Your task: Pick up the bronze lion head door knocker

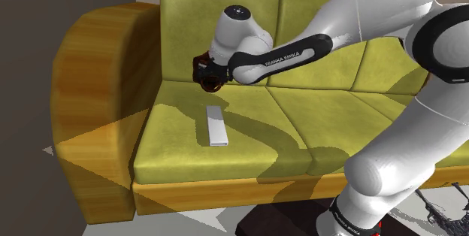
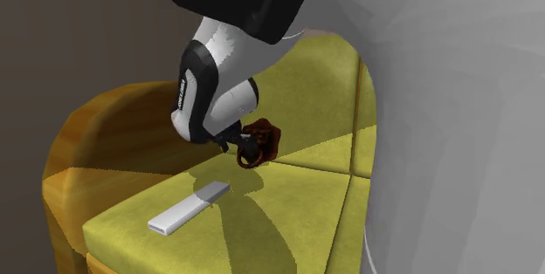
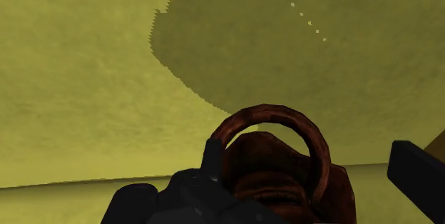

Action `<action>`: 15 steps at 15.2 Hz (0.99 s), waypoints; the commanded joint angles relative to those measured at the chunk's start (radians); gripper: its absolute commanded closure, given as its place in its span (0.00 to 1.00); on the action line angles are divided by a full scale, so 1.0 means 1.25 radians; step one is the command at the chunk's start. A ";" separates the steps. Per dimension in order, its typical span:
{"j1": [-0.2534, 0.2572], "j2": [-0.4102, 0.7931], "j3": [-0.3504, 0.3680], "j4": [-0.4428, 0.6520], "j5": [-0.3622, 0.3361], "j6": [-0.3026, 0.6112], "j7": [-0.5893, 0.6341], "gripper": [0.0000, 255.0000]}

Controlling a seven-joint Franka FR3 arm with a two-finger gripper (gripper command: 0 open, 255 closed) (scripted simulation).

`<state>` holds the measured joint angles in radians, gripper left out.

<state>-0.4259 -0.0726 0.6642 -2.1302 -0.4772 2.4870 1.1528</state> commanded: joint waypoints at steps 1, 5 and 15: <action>-0.014 0.054 0.016 0.053 -0.113 -0.006 0.104 0.00; 0.001 0.134 0.011 0.130 -0.258 -0.029 0.231 0.00; 0.010 0.176 -0.002 0.112 -0.338 0.001 0.301 1.00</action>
<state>-0.4113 0.1293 0.6673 -1.9919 -0.8937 2.4815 1.5277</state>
